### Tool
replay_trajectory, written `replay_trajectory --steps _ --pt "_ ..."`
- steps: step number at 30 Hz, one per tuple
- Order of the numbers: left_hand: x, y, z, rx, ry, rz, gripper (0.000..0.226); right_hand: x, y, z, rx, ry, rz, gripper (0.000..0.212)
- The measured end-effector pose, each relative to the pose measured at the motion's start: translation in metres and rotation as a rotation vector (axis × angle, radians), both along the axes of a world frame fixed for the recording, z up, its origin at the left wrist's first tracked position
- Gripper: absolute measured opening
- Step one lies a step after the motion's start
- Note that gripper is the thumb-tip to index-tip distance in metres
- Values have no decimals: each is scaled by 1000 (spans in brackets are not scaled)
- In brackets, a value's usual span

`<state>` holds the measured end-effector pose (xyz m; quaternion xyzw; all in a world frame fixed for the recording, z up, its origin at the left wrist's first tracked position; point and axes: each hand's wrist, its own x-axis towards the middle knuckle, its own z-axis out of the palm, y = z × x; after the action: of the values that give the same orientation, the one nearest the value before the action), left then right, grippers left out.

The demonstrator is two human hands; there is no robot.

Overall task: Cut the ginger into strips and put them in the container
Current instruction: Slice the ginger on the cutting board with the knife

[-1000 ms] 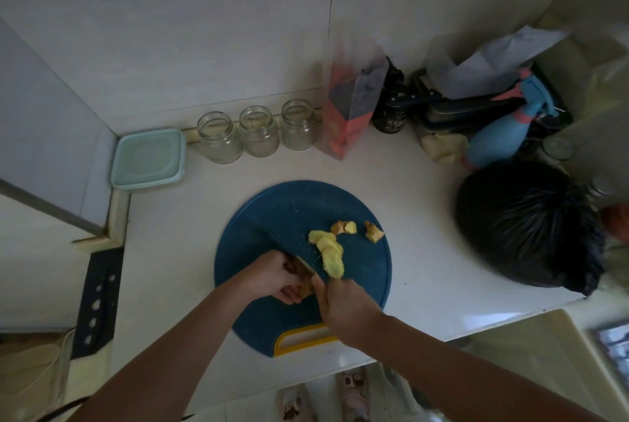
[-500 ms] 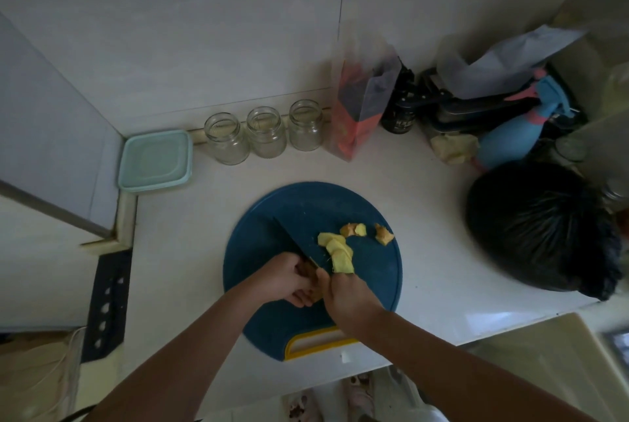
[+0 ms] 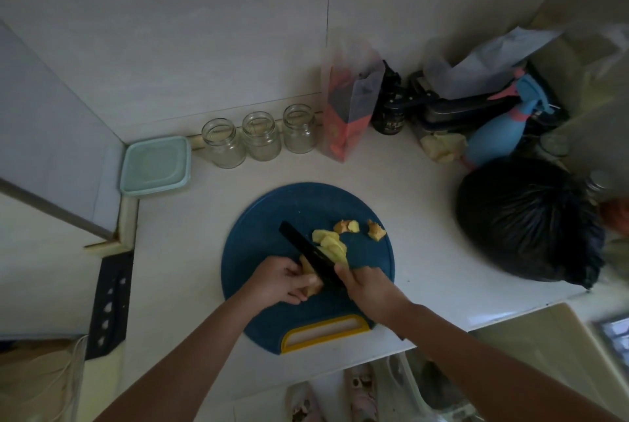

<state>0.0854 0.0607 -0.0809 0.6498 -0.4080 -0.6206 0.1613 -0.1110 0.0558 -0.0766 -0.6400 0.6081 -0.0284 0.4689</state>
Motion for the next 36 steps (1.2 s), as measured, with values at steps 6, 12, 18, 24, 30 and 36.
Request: replay_trajectory --steps 6,12,18,24,30,36 --pt "-5 9 -1 28 37 163 28 -15 -20 8 60 -84 -56 57" --pt "-6 13 -2 16 40 212 23 -11 -1 25 -103 -86 119 48" --pt "-5 13 -4 -21 24 197 27 -12 28 17 -156 -44 170 54" --pt "-5 15 -6 -42 23 180 21 -9 36 13 -200 5 198 52" --pt "-6 13 -3 -47 15 131 7 -3 49 9 -256 113 236 45" --pt "-4 7 -4 -41 -2 55 5 4 48 11 -182 117 208 47"
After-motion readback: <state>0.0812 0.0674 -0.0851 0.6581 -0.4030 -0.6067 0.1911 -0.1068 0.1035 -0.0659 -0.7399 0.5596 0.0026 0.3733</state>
